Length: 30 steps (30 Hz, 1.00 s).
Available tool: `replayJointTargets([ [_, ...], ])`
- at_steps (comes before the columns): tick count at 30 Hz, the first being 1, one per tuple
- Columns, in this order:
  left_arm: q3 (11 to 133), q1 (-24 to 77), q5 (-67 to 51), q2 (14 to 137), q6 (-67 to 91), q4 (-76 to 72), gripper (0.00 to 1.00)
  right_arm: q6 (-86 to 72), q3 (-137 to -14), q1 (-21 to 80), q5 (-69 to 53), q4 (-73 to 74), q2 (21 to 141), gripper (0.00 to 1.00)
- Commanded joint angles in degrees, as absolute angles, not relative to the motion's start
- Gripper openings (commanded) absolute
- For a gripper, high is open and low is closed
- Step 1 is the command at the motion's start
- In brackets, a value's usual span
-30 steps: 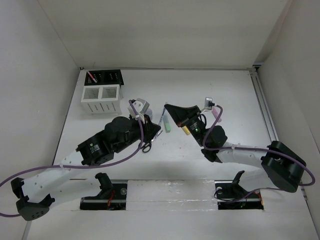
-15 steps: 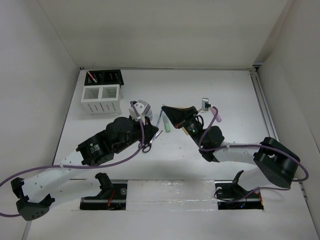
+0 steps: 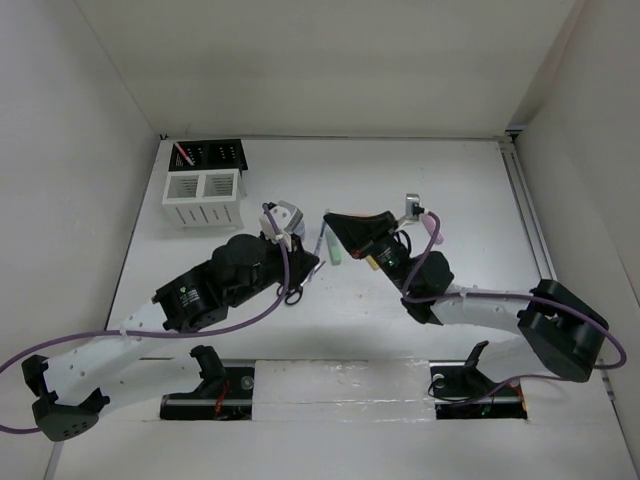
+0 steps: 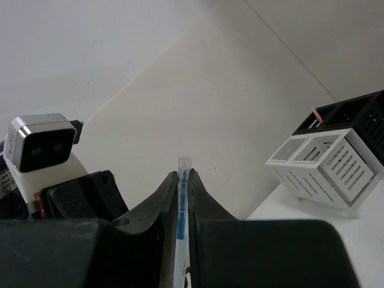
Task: Sort the stationery into containers
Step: Cap the pen, then place the stationery into the container
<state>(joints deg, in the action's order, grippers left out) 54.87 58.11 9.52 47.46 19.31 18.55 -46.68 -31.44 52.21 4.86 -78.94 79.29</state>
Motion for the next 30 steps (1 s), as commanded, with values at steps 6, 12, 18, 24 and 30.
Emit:
replayJointTargets([
  [6,55.6,58.7,9.3,45.2,18.2,2.1,0.0,-45.4,-32.6,53.9,-5.4,-70.4,75.1,0.27],
  [12,54.4,58.7,9.3,45.8,18.2,1.0,0.0,-45.4,-31.4,52.1,-5.4,-70.4,72.8,0.4],
  [18,53.3,58.7,14.8,48.2,20.9,1.0,0.0,-46.5,-29.7,49.6,-5.9,-71.5,70.4,0.64],
  [24,53.3,58.7,19.7,53.9,23.1,1.5,0.0,-47.1,-28.7,46.6,-8.9,-69.8,64.6,0.9],
  [30,53.4,57.6,28.5,58.3,28.5,0.9,0.0,-43.8,-26.7,42.1,-8.3,-61.1,53.7,0.91],
])
